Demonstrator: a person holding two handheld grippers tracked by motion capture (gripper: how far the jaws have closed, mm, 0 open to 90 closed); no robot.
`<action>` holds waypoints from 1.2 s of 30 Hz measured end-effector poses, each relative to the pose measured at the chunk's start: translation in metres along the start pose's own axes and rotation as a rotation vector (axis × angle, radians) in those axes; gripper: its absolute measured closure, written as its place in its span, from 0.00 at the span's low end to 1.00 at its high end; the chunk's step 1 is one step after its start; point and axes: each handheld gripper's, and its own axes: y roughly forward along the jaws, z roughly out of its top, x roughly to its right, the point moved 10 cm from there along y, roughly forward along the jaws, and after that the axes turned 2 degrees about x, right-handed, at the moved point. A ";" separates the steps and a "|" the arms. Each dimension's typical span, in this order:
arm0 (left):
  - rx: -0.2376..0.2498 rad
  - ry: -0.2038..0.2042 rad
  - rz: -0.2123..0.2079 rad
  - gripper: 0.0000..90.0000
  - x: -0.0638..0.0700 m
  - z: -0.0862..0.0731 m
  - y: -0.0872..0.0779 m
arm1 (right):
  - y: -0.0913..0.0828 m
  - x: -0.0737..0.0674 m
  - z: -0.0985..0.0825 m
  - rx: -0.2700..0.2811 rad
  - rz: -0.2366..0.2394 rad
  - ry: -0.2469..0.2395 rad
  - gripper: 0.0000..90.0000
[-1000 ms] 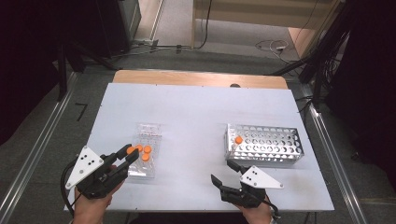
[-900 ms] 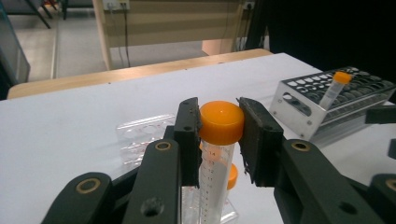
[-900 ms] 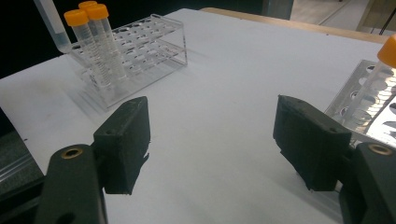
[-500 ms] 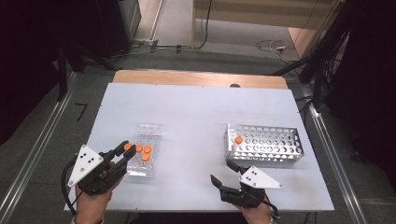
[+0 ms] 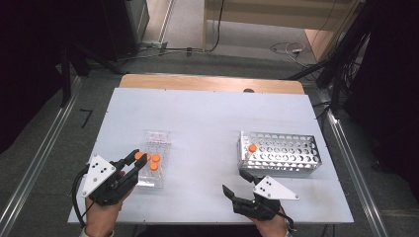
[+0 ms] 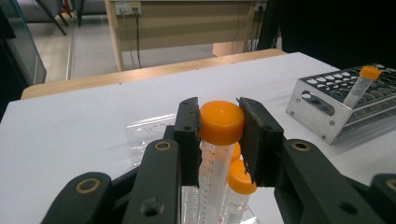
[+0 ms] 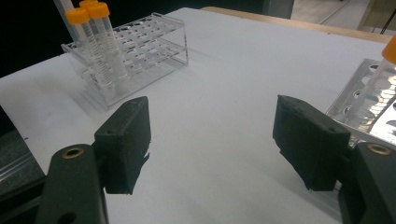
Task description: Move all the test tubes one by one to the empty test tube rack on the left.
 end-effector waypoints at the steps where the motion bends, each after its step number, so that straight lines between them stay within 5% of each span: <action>1: -0.002 -0.003 0.000 0.77 0.000 -0.001 0.000 | 0.000 0.000 0.000 0.000 0.000 0.001 0.29; 30: -0.027 -0.011 -0.002 0.72 0.004 -0.013 0.002 | -0.001 0.000 0.000 0.000 0.000 -0.001 0.29; 36: -0.022 -0.016 0.002 0.58 0.005 -0.012 0.001 | -0.002 0.002 0.001 0.004 -0.007 0.004 0.29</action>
